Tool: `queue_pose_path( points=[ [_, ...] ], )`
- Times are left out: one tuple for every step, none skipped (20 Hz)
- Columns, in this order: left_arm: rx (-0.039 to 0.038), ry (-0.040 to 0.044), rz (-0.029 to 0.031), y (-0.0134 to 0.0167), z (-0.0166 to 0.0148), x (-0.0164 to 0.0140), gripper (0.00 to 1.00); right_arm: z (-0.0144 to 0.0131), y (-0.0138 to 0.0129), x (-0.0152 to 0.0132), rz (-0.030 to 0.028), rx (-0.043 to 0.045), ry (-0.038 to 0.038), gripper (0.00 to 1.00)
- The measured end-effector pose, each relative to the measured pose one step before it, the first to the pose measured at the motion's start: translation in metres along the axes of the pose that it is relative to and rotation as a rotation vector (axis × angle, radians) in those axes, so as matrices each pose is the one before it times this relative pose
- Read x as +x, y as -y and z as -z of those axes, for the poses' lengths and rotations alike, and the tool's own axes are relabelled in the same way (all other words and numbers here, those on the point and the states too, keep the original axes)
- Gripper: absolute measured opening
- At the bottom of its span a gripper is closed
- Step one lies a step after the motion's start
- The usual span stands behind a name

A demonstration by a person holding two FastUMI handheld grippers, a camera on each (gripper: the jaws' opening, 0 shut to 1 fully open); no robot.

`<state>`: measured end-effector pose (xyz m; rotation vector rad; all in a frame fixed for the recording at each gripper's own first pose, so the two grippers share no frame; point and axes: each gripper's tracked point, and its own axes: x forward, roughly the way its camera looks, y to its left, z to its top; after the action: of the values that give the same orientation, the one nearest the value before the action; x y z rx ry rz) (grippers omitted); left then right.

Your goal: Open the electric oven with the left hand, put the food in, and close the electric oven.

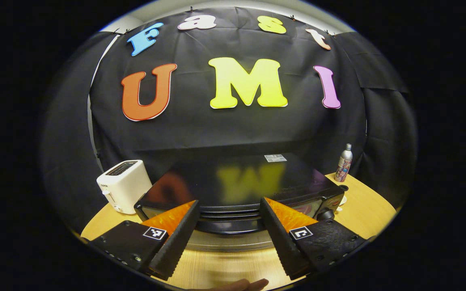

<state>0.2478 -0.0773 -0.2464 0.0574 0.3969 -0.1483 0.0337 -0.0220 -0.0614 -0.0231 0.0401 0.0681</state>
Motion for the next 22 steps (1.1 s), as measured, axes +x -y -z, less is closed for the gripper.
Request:
queue_pose_path(
  points=[
    [0.00159,-0.00188,0.00109,0.00032,0.00112,-0.00279,0.94,-0.00096,0.00073,-0.00092,0.00167,-0.00106,0.00085,0.98],
    [0.00131,-0.00442,0.00384,-0.00014,0.00124,-0.00337,0.94,-0.00068,0.00062,-0.00166,0.00278,-0.00005,0.00157,0.97],
    [-0.00697,-0.00076,0.00412,0.00006,0.0009,-0.00303,0.95,-0.00056,0.00098,-0.00137,0.00408,0.00054,0.00054,0.98],
    [-0.00546,0.00115,0.00407,0.00099,0.00127,-0.00357,0.95,0.00079,-0.00022,-0.00129,0.00169,0.00097,-0.00068,0.98],
    [0.00062,0.00432,0.0033,-0.00007,0.0016,-0.00461,0.94,0.00022,-0.00049,-0.00094,-0.00188,0.00159,-0.00217,0.98],
    [0.0034,0.00474,-0.00016,-0.00061,0.00146,-0.00412,0.94,0.00093,-0.00171,-0.001,-0.00228,0.00184,-0.0028,0.98],
    [-0.01041,-0.00846,0.00286,0.00126,0.00351,-0.00395,0.94,-0.00059,-0.00125,-0.00159,-0.00304,0.00085,-0.00113,0.98],
    [-0.00538,0.00834,0.00459,0.00078,0.0012,-0.00695,0.94,0.00107,0.00011,-0.00132,-0.00113,-0.00127,-0.00079,0.98],
    [0.00038,-0.00405,0.00369,-0.00025,0.00484,-0.00121,0.94,0.00035,0.00039,-0.00048,0.00224,-0.00136,0.00007,0.98],
    [0.00536,0.0069,0.00357,0.00071,0.00166,-0.00367,0.94,-0.00034,-0.00008,-0.00084,0.00065,-0.00041,0.00127,0.98],
    [0.00495,-0.00227,0.00357,0.00021,0.00324,-0.00346,0.94,-0.00068,-0.00094,-0.00072,-0.00185,-0.00002,0.00068,0.97],
    [-0.00186,-0.00253,0.00096,0.0,0.00328,-0.00328,0.94,0.00086,-0.00104,-0.00235,-0.00046,0.0007,-0.00138,0.98],
    [-0.00186,-0.00662,-0.00107,0.00082,0.00284,-0.00343,0.95,-0.00101,-0.00026,-0.00168,-0.00077,0.00109,0.00006,0.98],
    [0.00051,-0.00444,-0.00169,0.00033,0.00351,-0.00478,0.95,-0.00012,-0.00075,-0.00125,-0.00084,-0.00014,0.0019,0.98],
    [0.00055,-0.00192,-0.00132,0.00007,0.00297,-0.0038,0.94,-0.00116,-0.00035,-0.00117,0.00126,-0.00173,0.00191,0.98],
    [0.00007,-0.00033,-0.00123,0.00084,0.00392,-0.00361,0.94,0.00041,0.00052,-0.00121,0.00181,-0.00172,0.00233,0.97],
    [-0.00142,-0.00116,-0.0016,0.00008,0.00452,-0.00382,0.94,-0.00082,-0.00057,-0.00112,-0.00088,-0.00129,0.0025,0.97],
    [0.00161,-0.0002,-0.0011,0.00092,0.00403,-0.00377,0.94,-0.00009,0.00011,-0.00197,-0.00055,-0.0015,0.00153,0.97],
    [0.00001,-0.0006,-0.00162,0.00032,0.0047,-0.00354,0.94,0.00002,-0.00014,-0.00109,0.00061,-0.0015,-0.00005,0.98],
    [0.0009,-0.00117,-0.00013,0.00028,0.00465,-0.00363,0.95,0.00114,-0.00114,-0.00009,-0.00131,-0.00208,0.00029,0.98],
    [-0.00175,-0.00248,-0.00051,0.00071,0.00565,-0.00375,0.95,0.00021,-0.00006,-0.00042,0.00052,-0.00142,-0.00069,0.98],
    [0.0007,-0.00158,-0.00051,0.00072,0.00492,-0.00366,0.95,0.00202,0.00038,-0.00087,0.00134,-0.00046,-0.00307,0.98]
  ],
)
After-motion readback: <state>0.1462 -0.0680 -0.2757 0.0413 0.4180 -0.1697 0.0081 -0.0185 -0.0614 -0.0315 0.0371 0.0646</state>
